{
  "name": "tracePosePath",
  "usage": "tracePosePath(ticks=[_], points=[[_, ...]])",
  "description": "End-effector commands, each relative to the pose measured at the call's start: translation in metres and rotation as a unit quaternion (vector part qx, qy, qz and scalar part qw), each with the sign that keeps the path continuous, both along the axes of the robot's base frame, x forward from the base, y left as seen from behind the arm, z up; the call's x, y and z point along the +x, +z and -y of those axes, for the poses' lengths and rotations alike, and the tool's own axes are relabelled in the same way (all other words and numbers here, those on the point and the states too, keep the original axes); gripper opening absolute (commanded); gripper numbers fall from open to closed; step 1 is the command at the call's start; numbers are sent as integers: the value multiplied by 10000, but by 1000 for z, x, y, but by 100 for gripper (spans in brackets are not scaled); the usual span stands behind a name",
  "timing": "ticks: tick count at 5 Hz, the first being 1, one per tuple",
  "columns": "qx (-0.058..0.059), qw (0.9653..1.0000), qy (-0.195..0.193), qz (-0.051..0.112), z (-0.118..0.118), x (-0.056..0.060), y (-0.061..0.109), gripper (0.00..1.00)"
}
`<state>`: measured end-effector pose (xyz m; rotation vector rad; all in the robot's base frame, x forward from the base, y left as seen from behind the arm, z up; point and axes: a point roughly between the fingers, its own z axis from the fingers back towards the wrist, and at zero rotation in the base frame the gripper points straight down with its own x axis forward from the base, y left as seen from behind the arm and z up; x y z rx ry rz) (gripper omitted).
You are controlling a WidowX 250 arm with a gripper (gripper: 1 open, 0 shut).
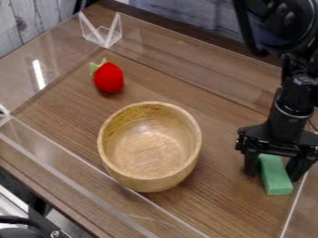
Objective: Put the green stick in the brown bowl
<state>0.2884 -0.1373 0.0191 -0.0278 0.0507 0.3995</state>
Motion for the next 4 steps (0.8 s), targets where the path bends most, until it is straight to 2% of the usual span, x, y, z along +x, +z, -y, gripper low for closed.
tracePosePath(ticks=[1,2,3,4], points=[[-69,9994,-32,336,-10,13,18,100],[-47,9992,31,397,-1,16,31,100],[-74,9989,181,437,9,18,42,100],[-53,9978,476,453,9,22,34,100]])
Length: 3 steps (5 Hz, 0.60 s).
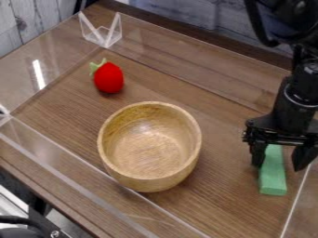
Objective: Put the green stick in the brown bowl
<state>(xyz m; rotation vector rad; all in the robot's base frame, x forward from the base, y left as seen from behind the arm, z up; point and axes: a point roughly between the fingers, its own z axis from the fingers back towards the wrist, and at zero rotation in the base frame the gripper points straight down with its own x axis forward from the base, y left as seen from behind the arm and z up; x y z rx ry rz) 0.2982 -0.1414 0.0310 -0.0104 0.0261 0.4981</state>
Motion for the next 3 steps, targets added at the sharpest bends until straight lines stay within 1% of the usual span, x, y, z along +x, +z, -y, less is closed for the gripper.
tracePosePath(ticks=[1,2,3], points=[[-145,9991,90,375,-3,13,19,0],[-138,9990,186,380,-12,13,19,0],[-136,9988,258,388,-13,11,29,0]])
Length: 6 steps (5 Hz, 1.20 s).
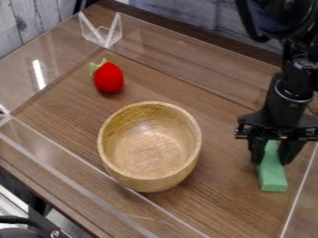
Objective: Put the green stick in the brown bowl
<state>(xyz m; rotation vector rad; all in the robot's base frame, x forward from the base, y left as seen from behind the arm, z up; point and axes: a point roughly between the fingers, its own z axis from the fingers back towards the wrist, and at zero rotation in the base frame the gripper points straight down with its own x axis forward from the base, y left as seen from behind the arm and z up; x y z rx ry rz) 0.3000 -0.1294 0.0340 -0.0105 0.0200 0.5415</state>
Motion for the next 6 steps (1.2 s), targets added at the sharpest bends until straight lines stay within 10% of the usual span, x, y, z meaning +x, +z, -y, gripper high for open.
tracePosePath(ticks=[1,6], points=[[-134,9992,108,370,-1,6,35,0],[-103,9987,23,498,-14,10,102,0]])
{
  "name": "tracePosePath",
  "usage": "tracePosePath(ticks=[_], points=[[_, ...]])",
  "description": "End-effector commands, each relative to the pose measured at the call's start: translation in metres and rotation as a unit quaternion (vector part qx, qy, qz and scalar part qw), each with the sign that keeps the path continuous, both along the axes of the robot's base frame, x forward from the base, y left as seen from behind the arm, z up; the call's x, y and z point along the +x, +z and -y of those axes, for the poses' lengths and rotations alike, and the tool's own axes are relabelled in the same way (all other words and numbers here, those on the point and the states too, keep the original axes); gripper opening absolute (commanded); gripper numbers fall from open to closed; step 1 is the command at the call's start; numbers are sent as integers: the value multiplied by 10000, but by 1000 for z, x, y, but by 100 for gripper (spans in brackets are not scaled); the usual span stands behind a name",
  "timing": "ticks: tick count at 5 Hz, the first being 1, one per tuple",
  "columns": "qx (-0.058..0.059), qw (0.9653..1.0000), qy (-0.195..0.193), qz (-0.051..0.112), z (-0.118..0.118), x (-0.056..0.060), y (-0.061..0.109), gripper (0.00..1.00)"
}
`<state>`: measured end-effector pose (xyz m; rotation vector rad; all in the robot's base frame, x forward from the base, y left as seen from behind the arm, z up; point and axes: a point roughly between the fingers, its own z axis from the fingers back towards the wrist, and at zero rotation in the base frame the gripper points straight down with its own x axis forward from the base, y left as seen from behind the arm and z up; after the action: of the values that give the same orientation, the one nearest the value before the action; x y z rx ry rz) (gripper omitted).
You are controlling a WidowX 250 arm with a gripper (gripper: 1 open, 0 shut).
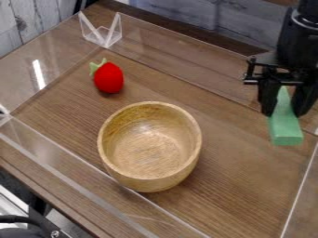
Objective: Put the green stick in the brown bowl
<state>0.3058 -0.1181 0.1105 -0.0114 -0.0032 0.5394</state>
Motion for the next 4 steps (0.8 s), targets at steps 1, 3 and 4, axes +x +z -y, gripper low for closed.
tracePosePath(ticks=[1,3,4], points=[[-105,9992,-36,396,-6,4,17,0],[-75,9986,323,401,-24,1,15,0],[-58,9970,647,413,-36,-4,13,0]])
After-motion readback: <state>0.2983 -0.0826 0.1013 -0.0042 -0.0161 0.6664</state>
